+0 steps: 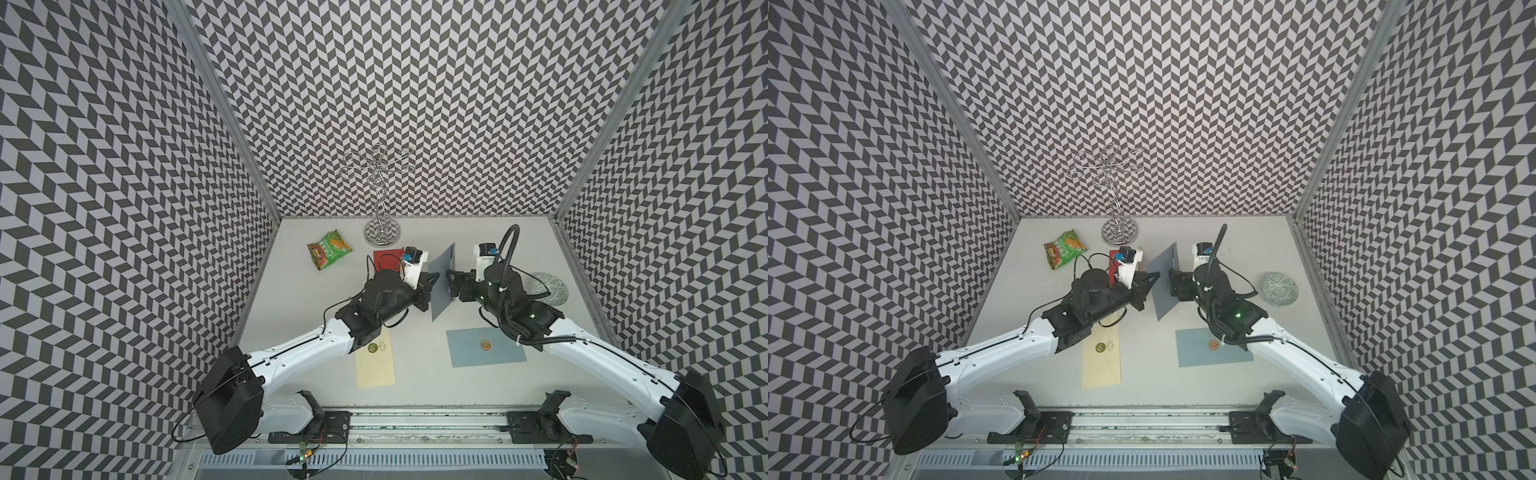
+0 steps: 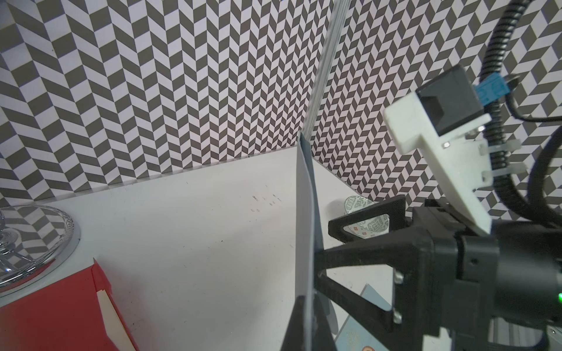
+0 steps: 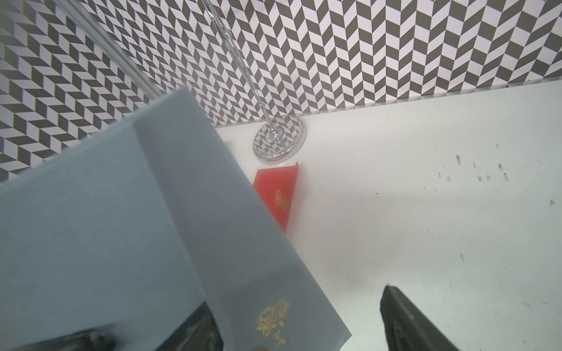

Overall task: Open the envelope
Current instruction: Open the envelope flap on the envelope.

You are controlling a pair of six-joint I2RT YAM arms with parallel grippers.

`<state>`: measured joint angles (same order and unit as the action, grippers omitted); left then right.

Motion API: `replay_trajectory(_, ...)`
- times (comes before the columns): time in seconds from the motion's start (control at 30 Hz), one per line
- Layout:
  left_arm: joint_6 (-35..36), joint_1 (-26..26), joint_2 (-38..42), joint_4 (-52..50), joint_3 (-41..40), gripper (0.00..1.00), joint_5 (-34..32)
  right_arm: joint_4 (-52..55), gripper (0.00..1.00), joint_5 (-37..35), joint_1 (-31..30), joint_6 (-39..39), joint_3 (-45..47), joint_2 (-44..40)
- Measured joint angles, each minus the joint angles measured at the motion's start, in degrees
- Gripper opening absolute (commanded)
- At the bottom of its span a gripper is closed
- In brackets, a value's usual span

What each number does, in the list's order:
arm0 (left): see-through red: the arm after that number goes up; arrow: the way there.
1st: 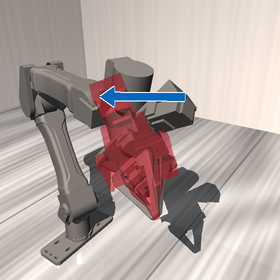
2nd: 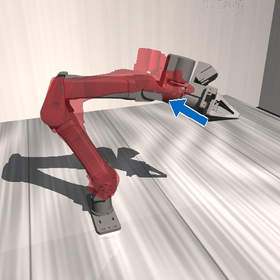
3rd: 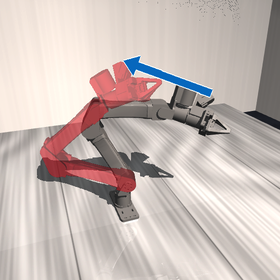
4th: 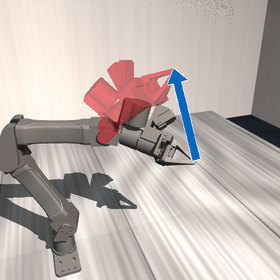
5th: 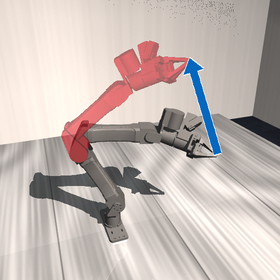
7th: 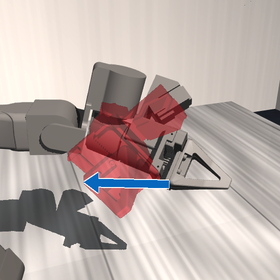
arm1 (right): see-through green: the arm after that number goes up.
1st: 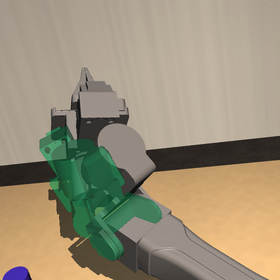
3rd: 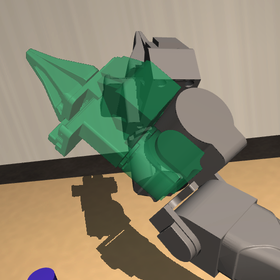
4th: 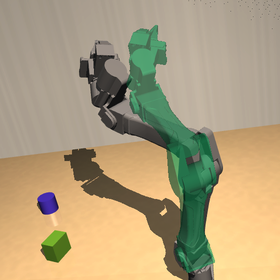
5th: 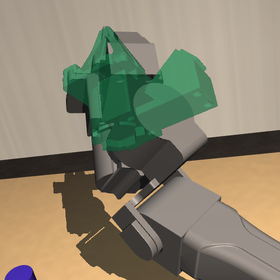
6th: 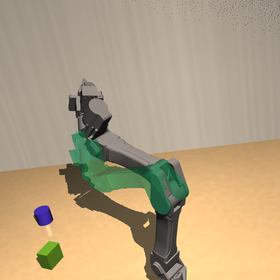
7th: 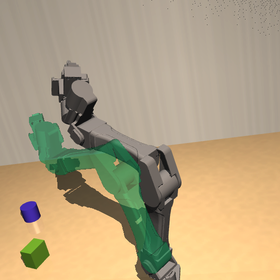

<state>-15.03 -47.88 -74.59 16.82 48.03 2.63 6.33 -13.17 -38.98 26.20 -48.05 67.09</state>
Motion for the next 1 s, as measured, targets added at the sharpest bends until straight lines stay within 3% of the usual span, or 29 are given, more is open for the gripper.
replay_trajectory(0.43, 0.0, 0.0, 0.0, 0.31, -0.17, 0.0, 0.04, 1.44, 0.76, -2.03, 0.0, 0.9, -0.2, 1.2)
replay_trajectory(0.77, 0.0, 0.0, 0.0, 0.31, -0.22, 0.0, 0.02, 3.48, 0.68, -5.88, 1.22, 1.29, -0.22, 0.55)
replay_trajectory(1.0, -1.22, 2.38, -0.02, 0.87, -0.24, 0.0, 5.27, -0.57, 0.67, 7.08, 11.1, 0.59, 4.85, -4.74)
